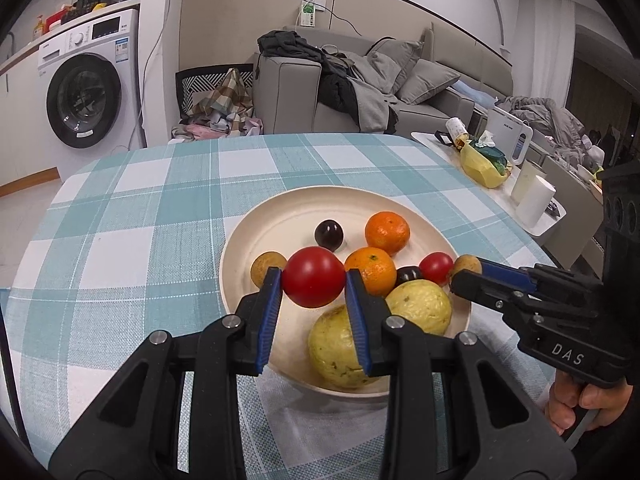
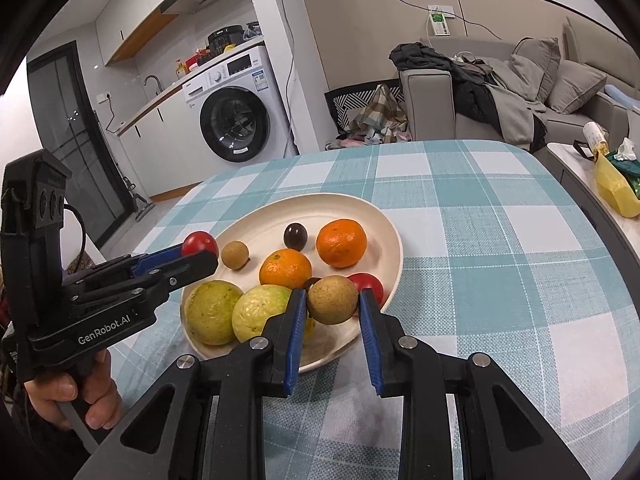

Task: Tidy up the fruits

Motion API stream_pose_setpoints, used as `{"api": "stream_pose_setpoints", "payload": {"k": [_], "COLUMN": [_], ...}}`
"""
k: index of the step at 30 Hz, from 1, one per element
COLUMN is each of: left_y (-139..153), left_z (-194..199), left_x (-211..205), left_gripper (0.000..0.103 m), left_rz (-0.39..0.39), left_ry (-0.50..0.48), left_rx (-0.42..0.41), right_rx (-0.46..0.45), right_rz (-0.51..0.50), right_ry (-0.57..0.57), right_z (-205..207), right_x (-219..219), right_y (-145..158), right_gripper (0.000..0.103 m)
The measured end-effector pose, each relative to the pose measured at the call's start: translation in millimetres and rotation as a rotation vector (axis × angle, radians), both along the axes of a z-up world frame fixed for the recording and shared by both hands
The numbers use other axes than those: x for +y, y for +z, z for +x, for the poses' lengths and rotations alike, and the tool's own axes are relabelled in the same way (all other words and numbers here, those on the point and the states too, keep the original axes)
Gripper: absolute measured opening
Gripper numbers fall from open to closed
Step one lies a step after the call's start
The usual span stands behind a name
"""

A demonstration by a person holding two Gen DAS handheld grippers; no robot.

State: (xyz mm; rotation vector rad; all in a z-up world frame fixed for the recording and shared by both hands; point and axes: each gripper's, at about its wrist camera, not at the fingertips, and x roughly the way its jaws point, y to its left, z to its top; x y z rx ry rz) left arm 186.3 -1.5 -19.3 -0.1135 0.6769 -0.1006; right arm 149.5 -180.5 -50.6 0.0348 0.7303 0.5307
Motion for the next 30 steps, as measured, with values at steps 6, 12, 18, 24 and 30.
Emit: {"api": "stream_pose_setpoints", "payload": {"k": [6, 12, 18, 24, 30], "left_y": [-3, -4, -2, 10, 22], "left_z": [0, 0, -5, -26, -49], "left_x": [-3, 1, 4, 9, 9], "left_gripper": [0.029, 0.029, 0.045, 0.082, 0.089], "left_rz": [0.01, -0.015, -0.004, 0.013, 0.024], "left_ry": [-0.004, 0.007, 0.02, 0.048, 0.055], "left_rx": [0.002, 0.013, 0.022, -0.035, -0.081], "right_rx": [0.014, 0.013, 0.008, -0.059, -0.097], "right_rz": [0.003, 0.006, 0.0, -0.011, 0.005], "right_ry": [-0.001, -0.006, 0.002, 0.003, 0.026], "right_z": [3, 4, -1, -13, -21], "right_x": [0, 0, 0, -2, -3], "right_y": [-1, -2, 0, 11, 20], "right_gripper": [0.028, 0.028, 0.043, 0.087, 0.1]}}
